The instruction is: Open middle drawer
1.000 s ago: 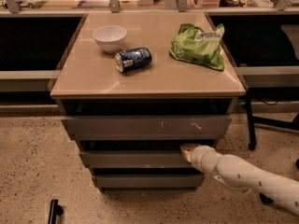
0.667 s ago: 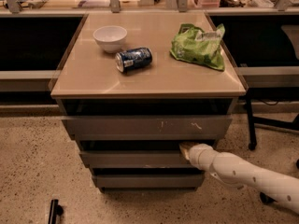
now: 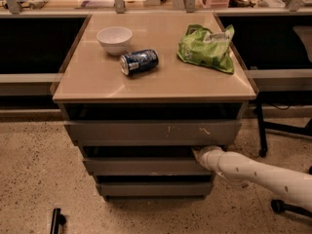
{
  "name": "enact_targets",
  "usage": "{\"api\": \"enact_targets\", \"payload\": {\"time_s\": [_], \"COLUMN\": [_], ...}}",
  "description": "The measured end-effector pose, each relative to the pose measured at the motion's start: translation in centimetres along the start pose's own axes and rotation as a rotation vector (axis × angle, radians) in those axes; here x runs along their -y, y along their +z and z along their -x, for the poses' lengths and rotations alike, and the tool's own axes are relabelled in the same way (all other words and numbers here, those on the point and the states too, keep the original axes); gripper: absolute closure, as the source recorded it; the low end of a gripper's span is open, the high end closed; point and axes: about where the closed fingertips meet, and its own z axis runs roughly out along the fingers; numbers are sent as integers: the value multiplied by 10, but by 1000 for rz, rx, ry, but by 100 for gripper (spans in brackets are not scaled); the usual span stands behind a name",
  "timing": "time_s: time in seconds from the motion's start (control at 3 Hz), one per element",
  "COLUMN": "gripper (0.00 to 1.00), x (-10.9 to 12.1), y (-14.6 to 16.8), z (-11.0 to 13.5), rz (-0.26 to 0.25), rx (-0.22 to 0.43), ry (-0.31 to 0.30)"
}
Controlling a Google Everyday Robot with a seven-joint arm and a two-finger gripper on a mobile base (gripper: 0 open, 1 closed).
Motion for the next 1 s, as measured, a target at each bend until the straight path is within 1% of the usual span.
{"api": "enact_targets", "payload": {"time_s": [0.33, 0.67, 1.0], "gripper": [100, 100, 100], "x": [1, -2, -6], "y": [0, 3, -3], "z": [-1, -12, -29], "rz": [-1, 33, 76], "rx": [-2, -20, -43], "ry": [-1, 23, 93]}}
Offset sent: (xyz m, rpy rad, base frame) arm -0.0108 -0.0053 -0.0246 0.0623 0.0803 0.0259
